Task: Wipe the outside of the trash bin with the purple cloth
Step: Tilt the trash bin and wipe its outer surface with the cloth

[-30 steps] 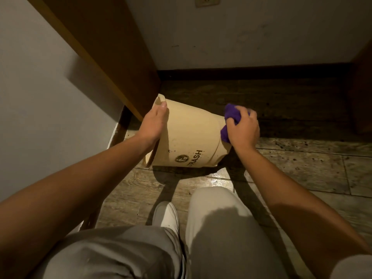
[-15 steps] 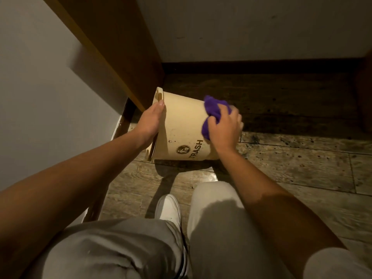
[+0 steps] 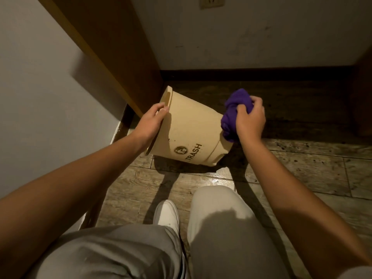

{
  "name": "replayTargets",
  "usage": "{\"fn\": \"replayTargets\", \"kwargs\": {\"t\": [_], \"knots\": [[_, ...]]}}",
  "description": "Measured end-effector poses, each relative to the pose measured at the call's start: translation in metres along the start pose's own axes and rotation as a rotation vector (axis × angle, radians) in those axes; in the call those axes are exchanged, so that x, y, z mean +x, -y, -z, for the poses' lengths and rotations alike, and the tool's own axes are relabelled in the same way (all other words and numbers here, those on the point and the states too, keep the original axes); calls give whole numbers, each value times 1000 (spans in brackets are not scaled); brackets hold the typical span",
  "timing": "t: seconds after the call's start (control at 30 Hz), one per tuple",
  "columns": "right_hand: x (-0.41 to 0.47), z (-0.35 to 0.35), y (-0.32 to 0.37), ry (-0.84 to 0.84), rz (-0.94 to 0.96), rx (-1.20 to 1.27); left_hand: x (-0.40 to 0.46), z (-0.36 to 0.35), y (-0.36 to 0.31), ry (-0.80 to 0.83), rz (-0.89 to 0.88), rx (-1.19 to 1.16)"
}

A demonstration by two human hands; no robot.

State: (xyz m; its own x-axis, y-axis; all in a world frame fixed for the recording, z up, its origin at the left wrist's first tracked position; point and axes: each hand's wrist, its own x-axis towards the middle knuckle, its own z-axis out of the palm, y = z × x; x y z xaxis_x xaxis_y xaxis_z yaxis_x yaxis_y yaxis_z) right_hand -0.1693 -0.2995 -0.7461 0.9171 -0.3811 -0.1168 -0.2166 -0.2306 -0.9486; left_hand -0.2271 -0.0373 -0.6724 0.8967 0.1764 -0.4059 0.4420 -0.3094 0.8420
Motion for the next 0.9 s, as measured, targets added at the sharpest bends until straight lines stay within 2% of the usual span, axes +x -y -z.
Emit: {"fn": "replayTargets", "kwargs": {"t": [0.1,0.2,0.3,0.43,0.63,0.77,0.9], "knots": [[-12,-12,44,117,-64,239,-11,-5,9,58,37,65],[-30,-31,74,245,-29,333,-16,-16,8,-25,8,81],[-56,-60,81,331,121,170,-13,-23,1,-65,-22,66],[-90,-100,62,429,322,-117,-6,-21,3,-24,9,-139],[-87,-109,21,329,632,-378,-2,-19,5,-29,77,-149],[-71,-90,-20,268,605,-494,0,-16,18,-64,230,-86],[-49,-64,-59,226,451,-639,1,-12,28,-201,236,-98]]}}
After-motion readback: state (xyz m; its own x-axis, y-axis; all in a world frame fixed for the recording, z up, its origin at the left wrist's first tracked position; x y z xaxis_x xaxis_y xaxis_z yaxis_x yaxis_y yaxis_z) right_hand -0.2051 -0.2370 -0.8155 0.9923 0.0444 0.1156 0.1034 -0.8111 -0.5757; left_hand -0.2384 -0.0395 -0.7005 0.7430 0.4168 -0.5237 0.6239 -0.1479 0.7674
